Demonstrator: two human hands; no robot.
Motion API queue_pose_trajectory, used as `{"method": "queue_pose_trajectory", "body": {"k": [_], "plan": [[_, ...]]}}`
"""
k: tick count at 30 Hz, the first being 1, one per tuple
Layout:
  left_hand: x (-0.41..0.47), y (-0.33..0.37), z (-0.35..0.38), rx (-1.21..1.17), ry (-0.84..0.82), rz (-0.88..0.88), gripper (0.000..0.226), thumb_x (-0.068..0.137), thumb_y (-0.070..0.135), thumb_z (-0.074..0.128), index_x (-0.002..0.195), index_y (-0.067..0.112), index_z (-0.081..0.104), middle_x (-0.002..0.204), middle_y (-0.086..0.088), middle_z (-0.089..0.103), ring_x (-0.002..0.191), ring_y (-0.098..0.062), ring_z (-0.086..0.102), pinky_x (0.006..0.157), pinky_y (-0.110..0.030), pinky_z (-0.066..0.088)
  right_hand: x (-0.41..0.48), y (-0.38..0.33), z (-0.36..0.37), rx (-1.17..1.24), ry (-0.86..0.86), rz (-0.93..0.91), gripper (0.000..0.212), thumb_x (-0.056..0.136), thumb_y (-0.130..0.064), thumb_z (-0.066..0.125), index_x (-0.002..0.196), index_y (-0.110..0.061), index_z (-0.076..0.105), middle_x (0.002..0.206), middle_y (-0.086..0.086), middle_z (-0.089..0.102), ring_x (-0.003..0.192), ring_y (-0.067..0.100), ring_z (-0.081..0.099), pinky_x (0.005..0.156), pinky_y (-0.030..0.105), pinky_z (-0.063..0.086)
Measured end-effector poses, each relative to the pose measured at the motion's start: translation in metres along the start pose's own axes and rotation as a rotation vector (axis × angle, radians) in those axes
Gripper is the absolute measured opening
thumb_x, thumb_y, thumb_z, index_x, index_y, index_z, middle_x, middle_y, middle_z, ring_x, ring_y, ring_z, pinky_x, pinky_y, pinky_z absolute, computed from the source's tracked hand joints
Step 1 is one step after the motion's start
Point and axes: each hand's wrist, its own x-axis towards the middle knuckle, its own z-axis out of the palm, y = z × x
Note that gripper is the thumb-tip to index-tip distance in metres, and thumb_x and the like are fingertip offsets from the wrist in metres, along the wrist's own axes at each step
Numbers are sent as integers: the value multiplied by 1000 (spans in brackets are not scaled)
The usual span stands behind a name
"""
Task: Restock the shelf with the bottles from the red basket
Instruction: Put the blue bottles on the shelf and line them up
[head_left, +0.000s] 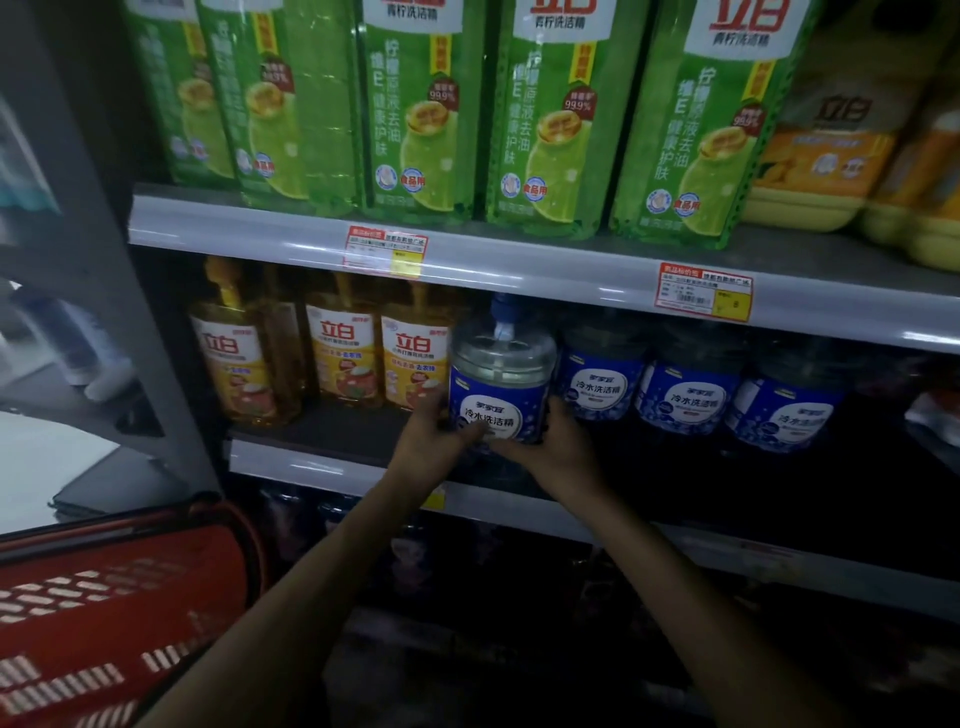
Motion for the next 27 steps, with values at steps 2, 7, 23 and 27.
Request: {"method": "queue_pose_trajectory", "body": {"k": [2, 7, 23, 27], "plan": [[1, -5, -2, 2, -18, 25, 67, 75, 33, 87, 134, 19, 59, 126, 0, 73, 115, -18, 70, 96, -50, 60, 1, 1, 2, -15, 23, -7, 80, 67, -26, 95, 135, -16, 53, 127, -3, 67, 107, 9, 66, 84, 24, 56], [3, -11, -2, 26, 6, 66, 65, 70, 38, 91, 127, 25, 65, 120, 5, 75, 110, -17, 72, 92, -51, 61, 4, 7, -1, 10, 18, 10, 75, 71, -15, 91, 135, -15, 51, 122, -4, 66, 105, 9, 65, 89, 33, 58], [-6, -8, -12, 10, 59, 10, 39, 91, 23, 79, 126, 22, 63, 125, 2, 72, 116, -15, 68, 95, -43, 60, -19, -13, -7, -222, 271, -54, 59, 79, -22, 86, 125, -21, 49, 106, -4, 60, 97, 17, 65, 81, 41, 59], [-5, -5, -40, 91, 159, 62, 44, 96, 26, 72, 138, 22, 59, 123, 7, 66, 110, -7, 63, 87, -25, 57, -27, -42, 8, -260, 318, -214, 40, 84, -24, 82, 113, -20, 54, 110, -3, 56, 94, 14, 61, 75, 36, 59]]}}
